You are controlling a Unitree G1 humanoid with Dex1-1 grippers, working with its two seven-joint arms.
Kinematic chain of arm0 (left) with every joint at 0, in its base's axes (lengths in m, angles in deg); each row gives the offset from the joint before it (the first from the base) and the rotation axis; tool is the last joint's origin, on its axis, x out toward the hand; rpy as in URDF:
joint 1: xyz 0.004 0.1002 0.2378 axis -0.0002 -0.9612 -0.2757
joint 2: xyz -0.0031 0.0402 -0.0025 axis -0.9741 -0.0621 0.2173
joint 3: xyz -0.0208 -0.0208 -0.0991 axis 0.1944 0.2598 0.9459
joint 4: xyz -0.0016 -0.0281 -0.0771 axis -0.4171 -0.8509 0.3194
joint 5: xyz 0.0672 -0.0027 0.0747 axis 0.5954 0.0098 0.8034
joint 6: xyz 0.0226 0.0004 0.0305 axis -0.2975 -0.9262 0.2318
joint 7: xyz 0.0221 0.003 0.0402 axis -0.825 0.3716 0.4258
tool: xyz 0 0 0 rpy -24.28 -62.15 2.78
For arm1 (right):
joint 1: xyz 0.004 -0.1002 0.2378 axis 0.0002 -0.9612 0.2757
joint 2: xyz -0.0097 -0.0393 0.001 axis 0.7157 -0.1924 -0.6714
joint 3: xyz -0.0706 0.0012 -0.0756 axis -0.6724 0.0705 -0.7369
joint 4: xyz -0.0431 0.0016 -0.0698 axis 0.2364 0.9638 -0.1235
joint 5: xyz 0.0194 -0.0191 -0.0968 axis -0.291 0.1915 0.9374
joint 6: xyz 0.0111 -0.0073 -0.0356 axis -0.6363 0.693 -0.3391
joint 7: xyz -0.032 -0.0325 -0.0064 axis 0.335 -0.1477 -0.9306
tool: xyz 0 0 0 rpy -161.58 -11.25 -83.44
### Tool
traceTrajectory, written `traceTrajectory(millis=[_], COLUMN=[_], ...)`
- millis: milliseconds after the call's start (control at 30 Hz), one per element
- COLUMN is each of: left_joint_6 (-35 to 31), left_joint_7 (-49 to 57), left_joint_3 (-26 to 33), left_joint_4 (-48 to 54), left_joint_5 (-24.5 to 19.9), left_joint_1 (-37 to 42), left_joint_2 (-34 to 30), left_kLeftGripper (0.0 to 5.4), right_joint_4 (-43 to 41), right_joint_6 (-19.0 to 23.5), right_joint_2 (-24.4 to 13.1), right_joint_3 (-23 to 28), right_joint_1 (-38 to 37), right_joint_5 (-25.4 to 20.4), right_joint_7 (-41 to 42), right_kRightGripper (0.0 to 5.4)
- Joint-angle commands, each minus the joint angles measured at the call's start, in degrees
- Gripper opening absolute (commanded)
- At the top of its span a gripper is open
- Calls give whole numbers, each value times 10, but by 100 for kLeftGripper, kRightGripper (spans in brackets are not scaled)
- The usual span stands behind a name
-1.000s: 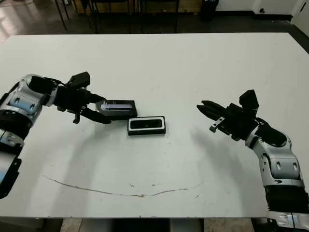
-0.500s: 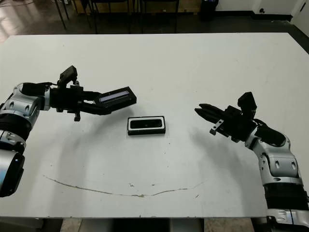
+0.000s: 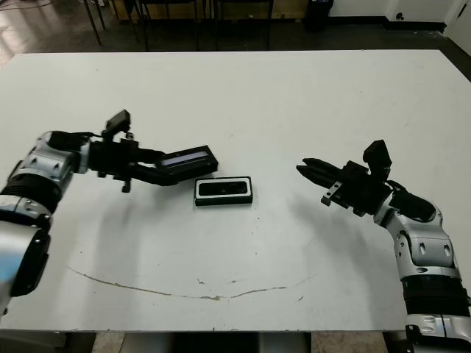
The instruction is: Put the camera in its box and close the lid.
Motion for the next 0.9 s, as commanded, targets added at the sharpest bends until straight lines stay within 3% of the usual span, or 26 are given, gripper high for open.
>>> traceTrajectory(millis=[33,400,900], left_joint_6=[-3,-12,6], left_joint_7=[-10,-36,-57], left_joint_3=[-3,10,-29], left_joint_4=[-15,-29,-37], left_joint_5=[11,5,55], left_joint_1=[8,4,6], left_joint_2=[10,27,37], left_kLeftGripper=[109,109,109], right_joint_4=[-8,2,-4], right_joint_6=[10,11,12], right_joint_2=[-16,-22,-26], right_joint_3=[1,2,1], right_joint_1=[-10,-7,-11], right_joint_5=[9,7,10], right_joint_7=[-5,7,6], right_kRightGripper=[0,0,0])
